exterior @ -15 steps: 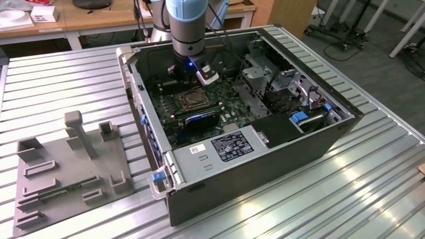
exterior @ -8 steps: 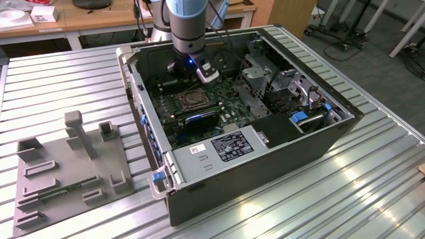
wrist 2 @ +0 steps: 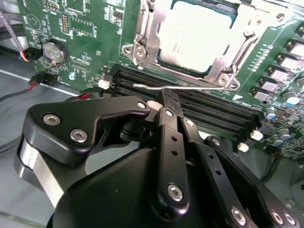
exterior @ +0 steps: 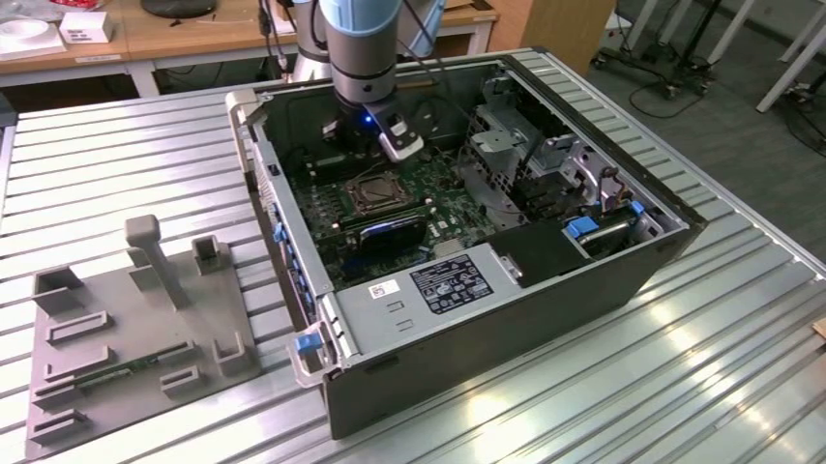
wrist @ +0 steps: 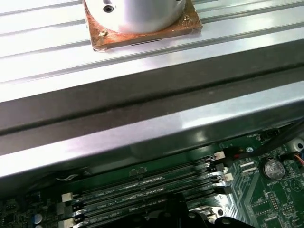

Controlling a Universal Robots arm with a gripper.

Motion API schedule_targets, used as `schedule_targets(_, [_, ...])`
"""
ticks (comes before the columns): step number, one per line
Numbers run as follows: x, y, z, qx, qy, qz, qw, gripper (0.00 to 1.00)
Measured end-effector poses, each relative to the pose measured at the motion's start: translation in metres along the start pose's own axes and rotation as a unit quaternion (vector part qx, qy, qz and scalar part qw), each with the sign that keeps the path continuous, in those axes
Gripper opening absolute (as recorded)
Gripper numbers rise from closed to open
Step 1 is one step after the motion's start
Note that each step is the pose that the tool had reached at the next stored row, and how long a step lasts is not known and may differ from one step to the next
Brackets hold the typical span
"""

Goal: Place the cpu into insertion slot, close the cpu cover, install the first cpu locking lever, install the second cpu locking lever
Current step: 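Install the first cpu locking lever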

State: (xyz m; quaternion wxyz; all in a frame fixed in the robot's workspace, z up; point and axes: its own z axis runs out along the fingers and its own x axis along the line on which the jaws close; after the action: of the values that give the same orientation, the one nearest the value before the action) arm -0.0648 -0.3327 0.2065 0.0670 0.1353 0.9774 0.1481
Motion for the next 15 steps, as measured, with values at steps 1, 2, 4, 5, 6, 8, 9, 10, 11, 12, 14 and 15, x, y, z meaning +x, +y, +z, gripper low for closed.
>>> schedule_targets(1, [0.0020, -0.0004, -0.0002, -0.0006, -0.0006, 0.000, 1.00000, 0.11])
schedule_targets(2, [0.0040, -0.0009, -0.0005, -0.0012, -0.0014, 0.000, 1.00000, 0.11])
schedule_targets(4, [0.0080, -0.0018, -0.0011, -0.0025, -0.0032, -0.001, 0.99999, 0.11])
schedule_targets(5, [0.0091, -0.0021, -0.0013, -0.0033, -0.0037, -0.001, 0.99999, 0.11])
schedule_targets(6, [0.0098, -0.0022, -0.0014, -0.0039, -0.0038, -0.001, 0.99999, 0.11])
schedule_targets(8, [0.0102, -0.0023, -0.0018, -0.0046, -0.0035, -0.001, 0.99998, 0.11])
schedule_targets(9, [0.0104, -0.0022, -0.0021, -0.0054, -0.0034, -0.001, 0.99998, 0.11])
schedule_targets(10, [0.0106, -0.0020, -0.0025, -0.0067, -0.0031, 0.000, 0.99997, 0.11])
schedule_targets(11, [0.0109, -0.0017, -0.0029, -0.0082, -0.0027, 0.000, 0.99996, 0.11])
schedule_targets(12, [0.0111, -0.0014, -0.0031, -0.0099, -0.0022, 0.000, 0.99995, 0.11])
schedule_targets(14, [0.0116, -0.0007, -0.0036, -0.0137, -0.0013, 0.001, 0.99991, 0.11])
schedule_targets(15, [0.0118, -0.0004, -0.0038, -0.0159, -0.0007, 0.001, 0.99987, 0.11])
